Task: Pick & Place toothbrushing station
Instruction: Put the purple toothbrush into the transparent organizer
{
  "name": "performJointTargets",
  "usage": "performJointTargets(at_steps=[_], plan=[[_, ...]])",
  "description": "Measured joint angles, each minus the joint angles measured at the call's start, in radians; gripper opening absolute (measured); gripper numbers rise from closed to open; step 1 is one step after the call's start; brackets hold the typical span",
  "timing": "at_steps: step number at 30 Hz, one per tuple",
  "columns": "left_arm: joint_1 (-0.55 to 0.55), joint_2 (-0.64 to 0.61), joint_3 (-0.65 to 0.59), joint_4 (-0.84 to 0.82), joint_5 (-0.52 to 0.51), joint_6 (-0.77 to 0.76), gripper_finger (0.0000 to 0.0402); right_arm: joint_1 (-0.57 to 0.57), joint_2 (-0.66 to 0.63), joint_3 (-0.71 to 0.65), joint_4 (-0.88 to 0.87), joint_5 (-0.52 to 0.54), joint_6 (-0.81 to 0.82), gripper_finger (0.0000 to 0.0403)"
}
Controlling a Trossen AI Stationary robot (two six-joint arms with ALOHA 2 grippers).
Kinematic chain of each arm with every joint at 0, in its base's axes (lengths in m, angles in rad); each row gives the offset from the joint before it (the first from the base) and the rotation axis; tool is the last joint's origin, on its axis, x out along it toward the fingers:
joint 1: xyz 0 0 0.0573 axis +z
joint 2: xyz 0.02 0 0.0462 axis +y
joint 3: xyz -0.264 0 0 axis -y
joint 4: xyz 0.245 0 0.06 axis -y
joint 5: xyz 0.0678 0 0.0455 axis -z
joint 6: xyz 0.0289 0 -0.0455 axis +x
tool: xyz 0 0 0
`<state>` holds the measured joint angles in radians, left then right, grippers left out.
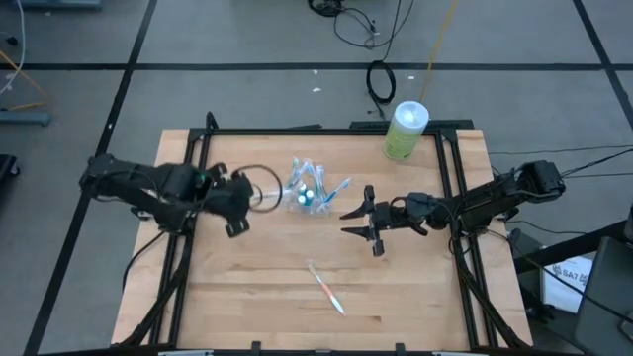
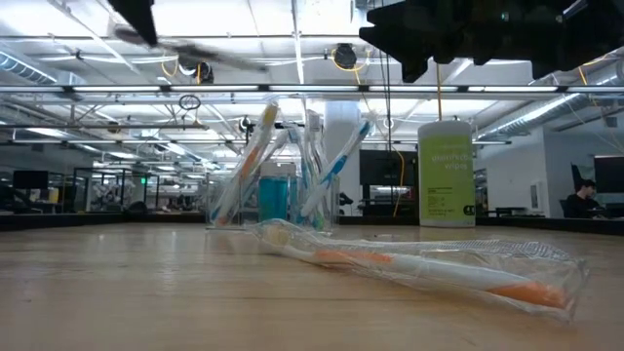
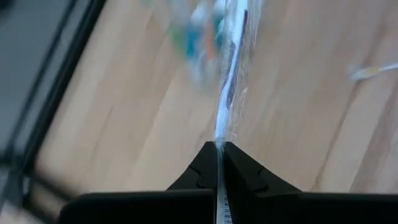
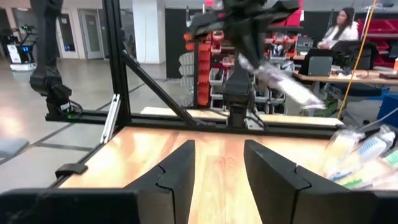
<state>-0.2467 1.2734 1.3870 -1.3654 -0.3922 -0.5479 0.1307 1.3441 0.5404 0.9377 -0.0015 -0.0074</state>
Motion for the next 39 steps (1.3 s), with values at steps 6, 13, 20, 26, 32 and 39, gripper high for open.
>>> performJointTargets(at_steps=[6,13,20,26,32,39], plan=[[0.165,0.065,0.066,-0.211,0.127,-0.102,0.0005,0.0,0.0,0.0,-0.015,0.0,0.0,0.013],[0.297,0.155,0.067,-0.202,0.364,-0.101,0.0006,0.0,0.0,0.0,-0.012,0.0,0.0,0.013],[0.412,0.233,0.068,-0.206,0.502,-0.061,0.0007,0.0,0.0,0.0,-0.015,0.0,0.0,0.013],[0.474,0.227,0.068,-0.207,0.582,-0.055,0.0007,0.0,0.0,0.0,-0.015,0.0,-0.001,0.013],[0.481,0.223,0.068,-0.203,0.607,-0.055,0.0008,0.0,0.0,0.0,-0.019,0.0,-0.016,0.013],[0.393,0.207,0.068,-0.204,0.658,-0.068,0.0008,0.046,0.027,0.0,-0.073,0.032,-0.188,0.013]])
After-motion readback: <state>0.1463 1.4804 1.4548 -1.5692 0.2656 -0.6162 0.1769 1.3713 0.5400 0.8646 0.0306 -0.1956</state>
